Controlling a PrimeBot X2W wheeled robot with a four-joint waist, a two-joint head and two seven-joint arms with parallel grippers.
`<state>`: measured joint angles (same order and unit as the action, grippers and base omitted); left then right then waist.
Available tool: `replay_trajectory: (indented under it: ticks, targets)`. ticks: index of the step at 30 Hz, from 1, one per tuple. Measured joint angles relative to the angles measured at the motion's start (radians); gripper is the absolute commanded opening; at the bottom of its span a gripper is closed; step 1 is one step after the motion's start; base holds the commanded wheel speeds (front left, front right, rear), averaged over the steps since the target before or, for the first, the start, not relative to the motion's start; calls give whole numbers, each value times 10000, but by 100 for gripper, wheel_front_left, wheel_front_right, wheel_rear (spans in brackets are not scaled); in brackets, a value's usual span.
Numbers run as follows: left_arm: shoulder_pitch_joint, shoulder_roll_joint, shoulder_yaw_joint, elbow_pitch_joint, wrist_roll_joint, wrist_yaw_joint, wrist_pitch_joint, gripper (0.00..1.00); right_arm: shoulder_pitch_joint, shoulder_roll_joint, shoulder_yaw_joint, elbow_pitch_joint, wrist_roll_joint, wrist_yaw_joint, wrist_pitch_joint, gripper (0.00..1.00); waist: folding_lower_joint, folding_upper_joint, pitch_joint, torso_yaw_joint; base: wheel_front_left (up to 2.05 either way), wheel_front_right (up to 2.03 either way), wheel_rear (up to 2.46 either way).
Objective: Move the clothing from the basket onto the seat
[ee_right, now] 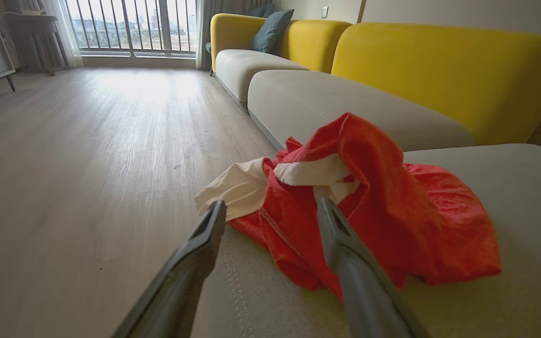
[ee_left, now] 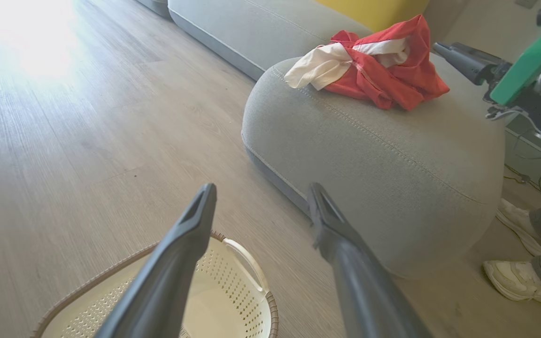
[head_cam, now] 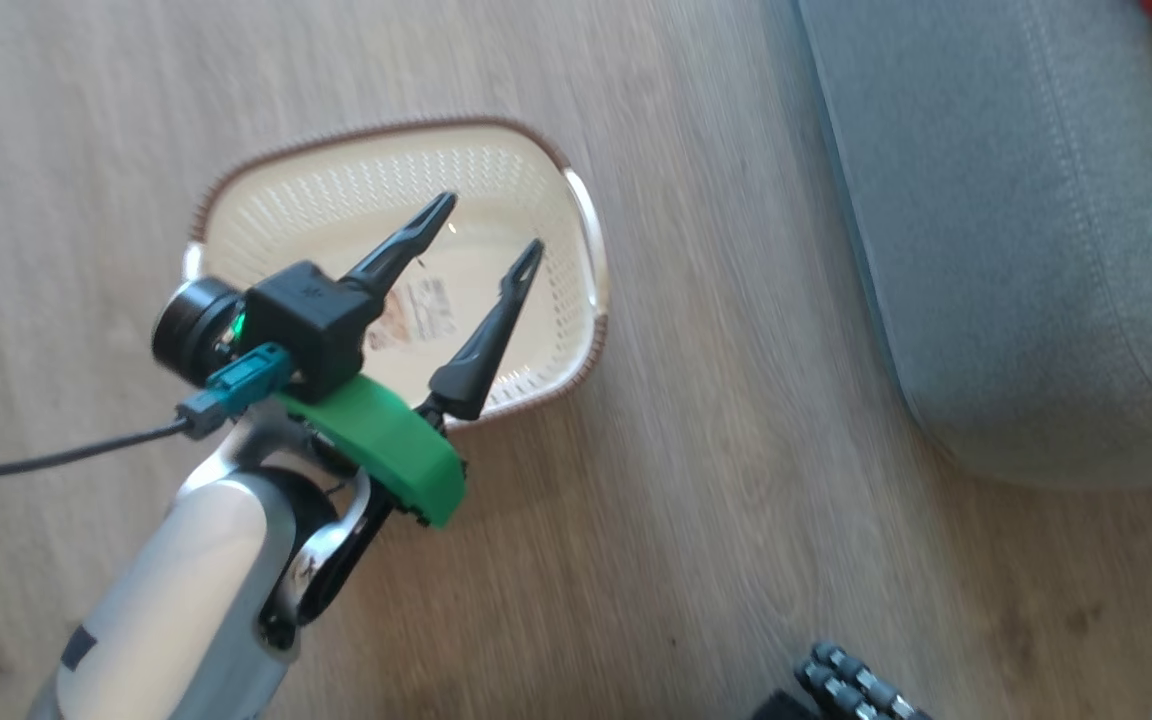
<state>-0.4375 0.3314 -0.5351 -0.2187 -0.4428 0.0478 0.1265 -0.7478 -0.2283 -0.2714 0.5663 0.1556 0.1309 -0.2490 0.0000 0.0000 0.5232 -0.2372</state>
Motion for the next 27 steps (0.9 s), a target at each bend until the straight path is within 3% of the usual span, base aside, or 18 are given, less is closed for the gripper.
replay_trajectory:
  ticks: [6,11,17,27]
  targets:
    - [856,-27,366,1045,-337,115,-640,100,2812,828,943,-2493,-36,2,-23,100,0,0,-1098,495,0,0,0]
    - [1379,-125,709,1994,-809,178,-1292,100,4356,1306,1289,-3785,-253,0,27,100,0,1,-2007,952,0,0,0]
    - [2085,-226,1078,3444,-1133,169,-2313,100,5627,1605,1714,-4226,-407,0,113,100,-1,0,-3092,1635,0,0,0]
    - [2376,-240,1315,4943,-1202,84,-3250,100,6577,1735,1822,-4211,-890,0,12,100,-1,1,-3821,2388,0,0,0]
